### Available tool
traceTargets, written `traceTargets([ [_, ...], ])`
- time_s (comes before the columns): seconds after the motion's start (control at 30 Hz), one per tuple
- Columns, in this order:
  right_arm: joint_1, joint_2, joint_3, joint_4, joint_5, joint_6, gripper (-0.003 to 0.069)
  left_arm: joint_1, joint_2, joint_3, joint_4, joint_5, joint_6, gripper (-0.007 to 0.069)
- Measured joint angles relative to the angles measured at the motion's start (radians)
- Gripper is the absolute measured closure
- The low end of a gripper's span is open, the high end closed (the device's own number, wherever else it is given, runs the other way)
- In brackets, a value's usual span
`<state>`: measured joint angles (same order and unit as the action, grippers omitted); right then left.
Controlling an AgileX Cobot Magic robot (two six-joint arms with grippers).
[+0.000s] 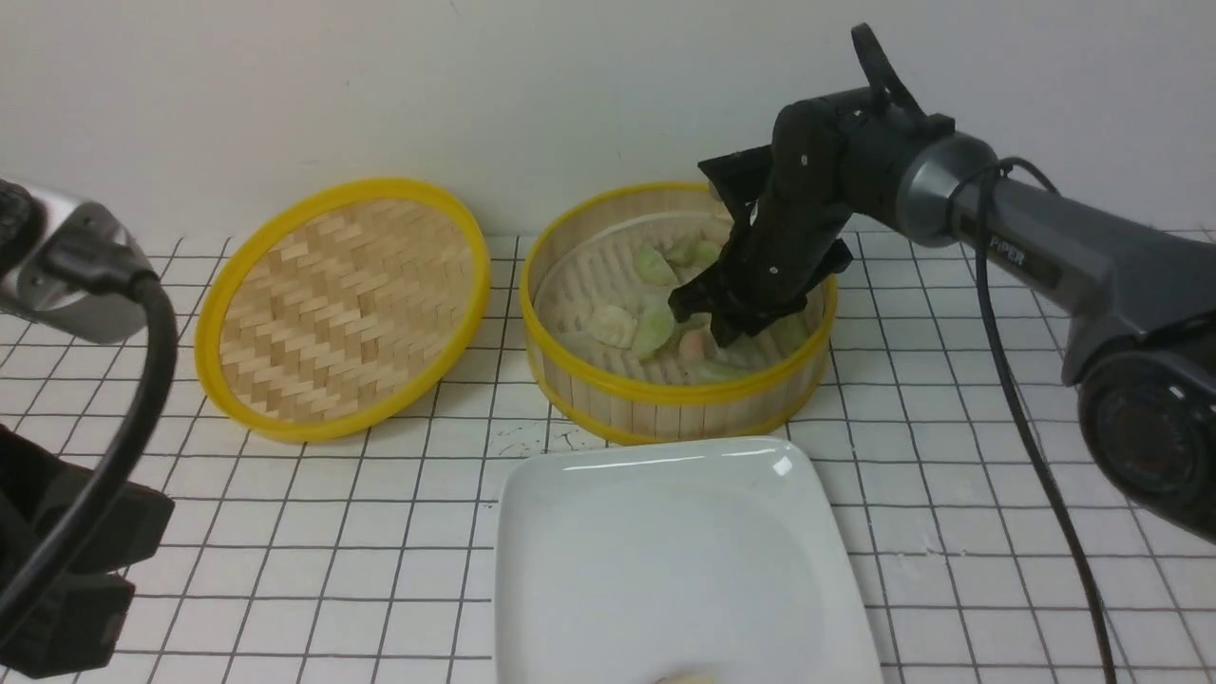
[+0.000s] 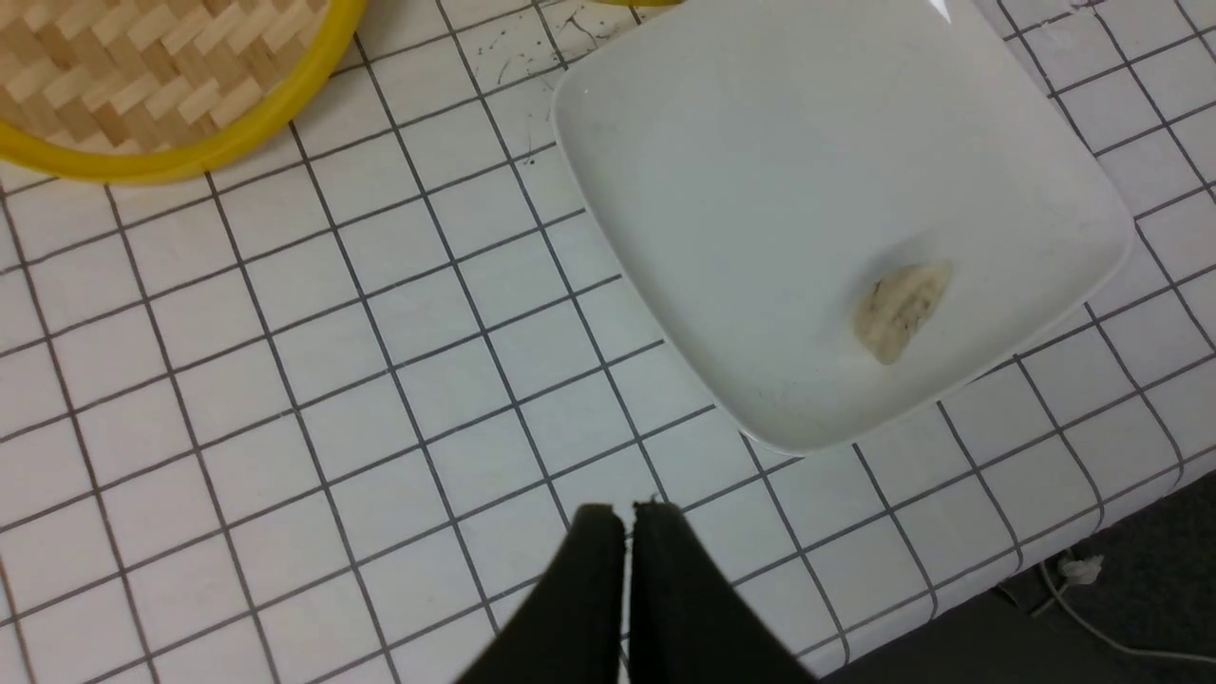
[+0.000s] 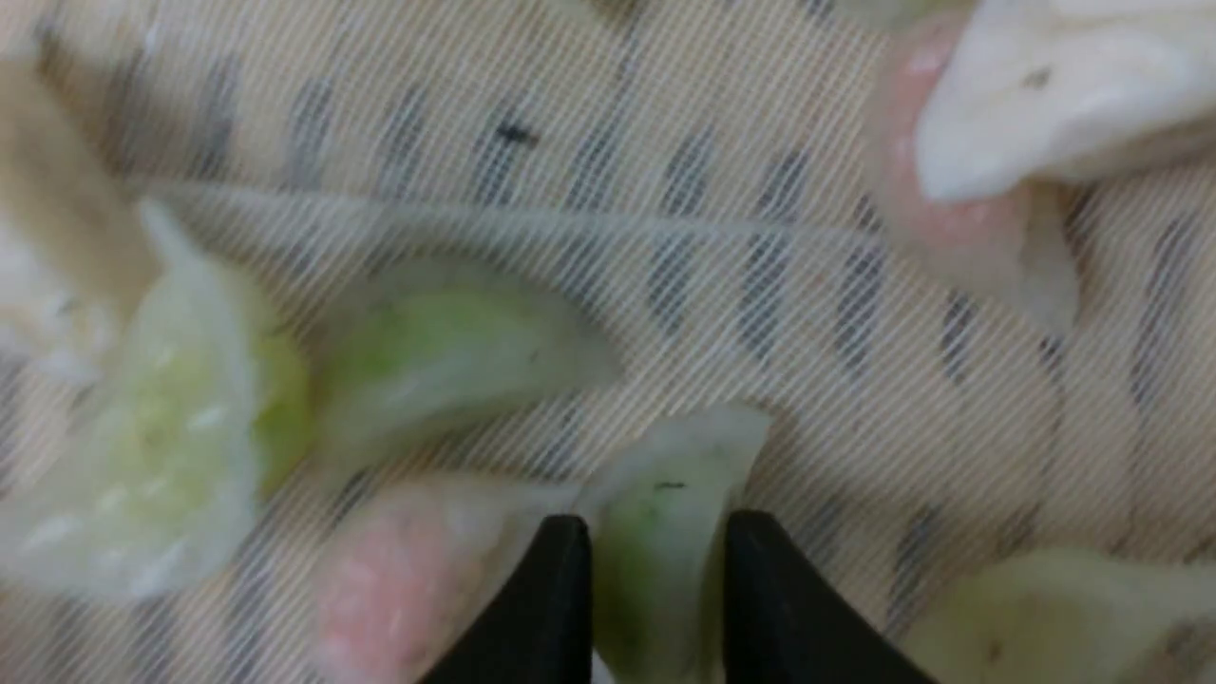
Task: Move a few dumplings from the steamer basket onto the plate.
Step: Use the right arm to grab a dumpling from inside the steamer
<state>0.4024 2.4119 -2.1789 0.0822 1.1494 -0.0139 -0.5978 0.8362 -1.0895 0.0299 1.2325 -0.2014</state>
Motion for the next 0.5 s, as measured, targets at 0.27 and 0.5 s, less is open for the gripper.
traceTargets([
  [0.27, -0.001, -0.273, 0.035, 0.111, 0.08, -0.009, 0.0498, 0.0, 0.0, 0.0, -0.002, -0.001, 0.0, 0.0631],
  [0.5, 0.112, -0.531, 0.527, 0.191, 0.059, -0.009, 0.0498, 0.0, 0.0, 0.0, -0.002, -0.011, 0.001, 0.0631],
])
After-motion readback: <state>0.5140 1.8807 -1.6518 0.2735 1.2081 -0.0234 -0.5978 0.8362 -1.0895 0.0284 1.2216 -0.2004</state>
